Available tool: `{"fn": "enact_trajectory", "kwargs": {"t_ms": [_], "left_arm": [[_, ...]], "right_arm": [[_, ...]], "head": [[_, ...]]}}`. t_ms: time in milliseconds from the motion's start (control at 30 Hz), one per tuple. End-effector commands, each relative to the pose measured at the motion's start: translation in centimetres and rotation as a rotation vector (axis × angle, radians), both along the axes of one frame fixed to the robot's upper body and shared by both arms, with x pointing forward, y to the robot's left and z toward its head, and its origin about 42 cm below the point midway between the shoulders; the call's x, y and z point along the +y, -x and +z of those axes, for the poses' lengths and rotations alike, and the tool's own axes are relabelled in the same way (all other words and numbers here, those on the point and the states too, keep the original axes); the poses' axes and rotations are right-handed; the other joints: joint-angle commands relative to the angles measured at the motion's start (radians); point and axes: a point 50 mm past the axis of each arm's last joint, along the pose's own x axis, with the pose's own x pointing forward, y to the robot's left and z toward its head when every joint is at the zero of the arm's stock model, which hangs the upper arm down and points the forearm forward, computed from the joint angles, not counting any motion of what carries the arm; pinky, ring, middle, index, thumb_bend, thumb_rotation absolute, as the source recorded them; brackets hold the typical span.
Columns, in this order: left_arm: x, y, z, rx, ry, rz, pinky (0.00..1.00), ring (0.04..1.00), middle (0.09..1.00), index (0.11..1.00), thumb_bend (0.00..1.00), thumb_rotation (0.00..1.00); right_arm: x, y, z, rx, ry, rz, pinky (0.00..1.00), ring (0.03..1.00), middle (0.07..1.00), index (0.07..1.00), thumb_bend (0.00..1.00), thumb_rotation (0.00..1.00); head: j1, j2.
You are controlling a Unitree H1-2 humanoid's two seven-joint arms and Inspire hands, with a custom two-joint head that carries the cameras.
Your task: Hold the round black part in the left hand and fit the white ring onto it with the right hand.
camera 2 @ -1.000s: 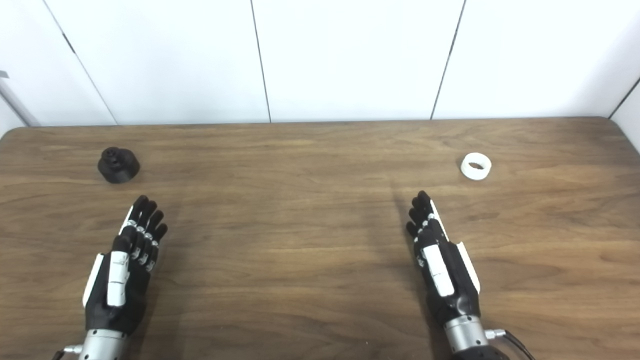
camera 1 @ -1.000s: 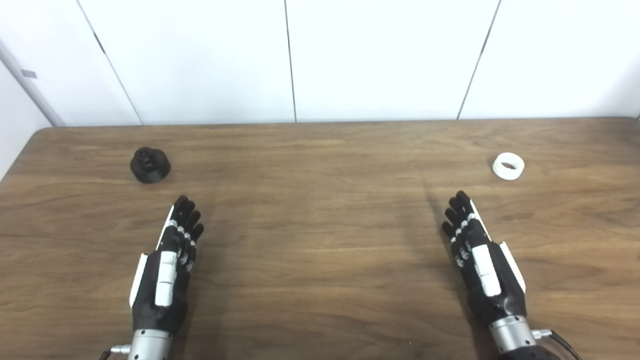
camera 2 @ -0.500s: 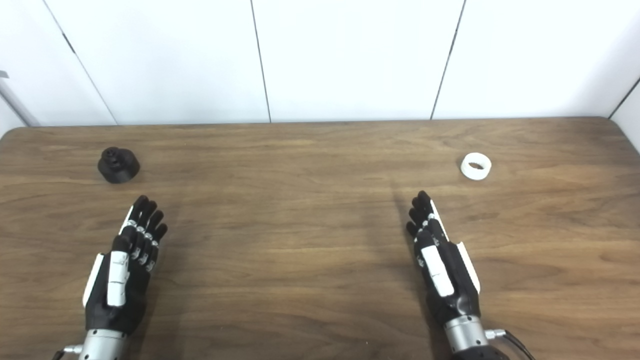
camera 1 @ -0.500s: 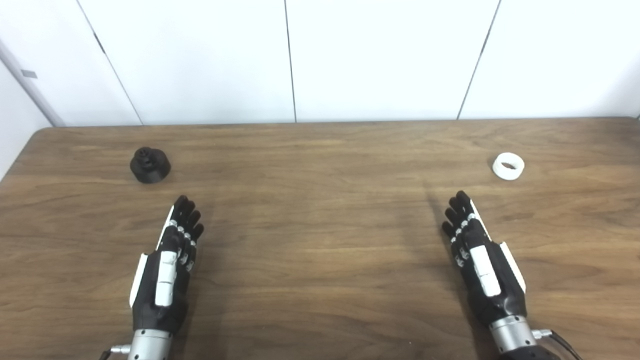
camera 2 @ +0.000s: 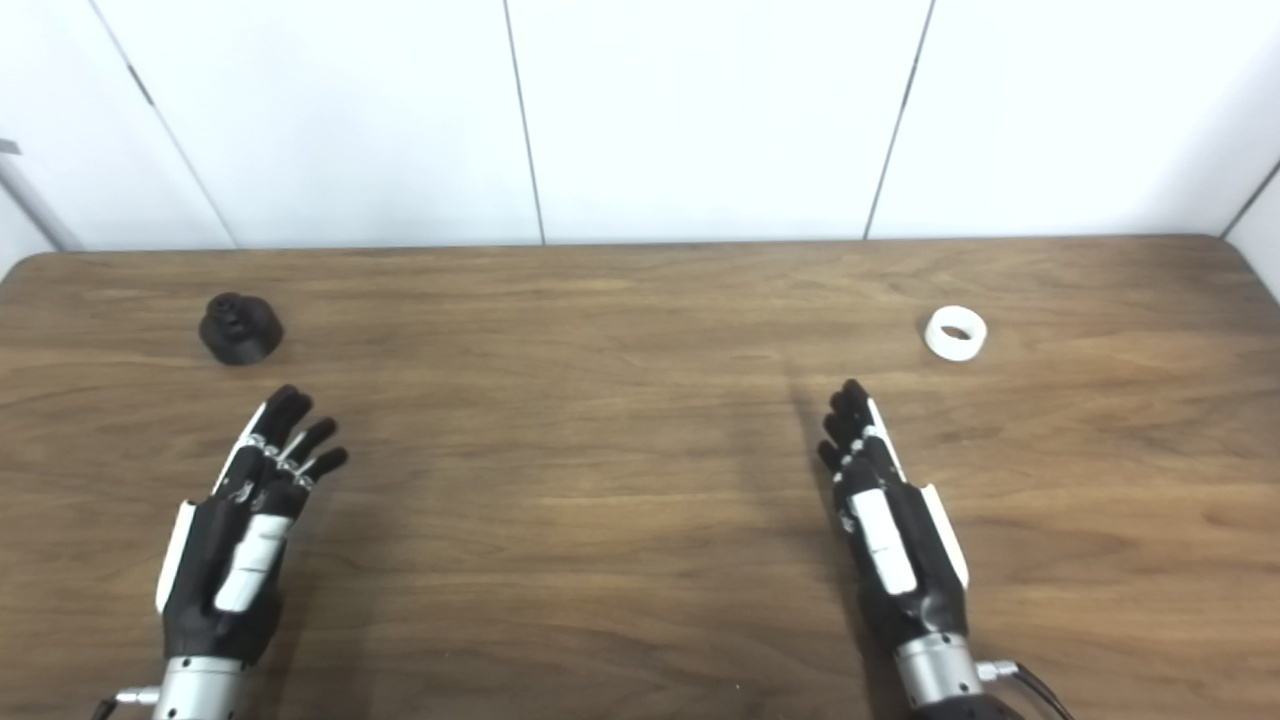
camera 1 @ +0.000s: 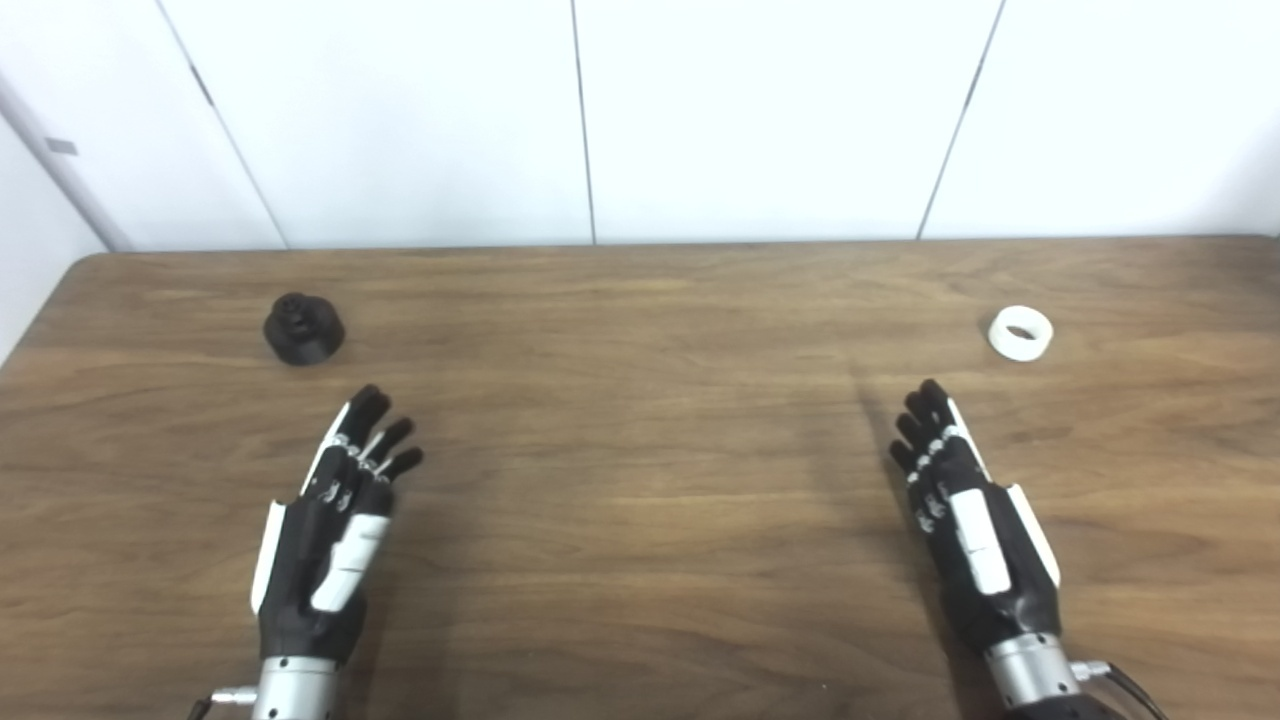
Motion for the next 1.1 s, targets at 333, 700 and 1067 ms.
{"fn": "enact_trajectory", "kwargs": {"t_ms": [333, 700, 1067], "left_arm": [[1.2, -2.0, 6.2, -0.162, -0.563, 0.320, 0.63, 0.801, 0.871, 0.879, 0.80, 0.54], [1.9, -3.0, 7.9, -0.044, -0.874, 0.472, 0.65, 0.813, 0.873, 0.861, 0.77, 0.50], [2.6, -5.0, 6.8, 0.099, -1.109, 0.590, 0.65, 0.789, 0.866, 0.858, 0.88, 0.55]], "right_arm": [[-0.5, 3.0, -2.1, 0.067, -0.063, -0.007, 1.00, 1.000, 1.000, 1.000, 0.64, 0.82], [-2.3, 3.4, -2.3, 0.056, -0.038, 0.007, 1.00, 1.000, 1.000, 1.000, 0.66, 0.85], [-4.0, 3.3, -2.8, 0.051, -0.025, 0.036, 1.00, 1.000, 1.000, 1.000, 0.65, 0.89]], "head": [[0.127, -0.013], [0.185, 0.006], [0.271, 0.005]]}}
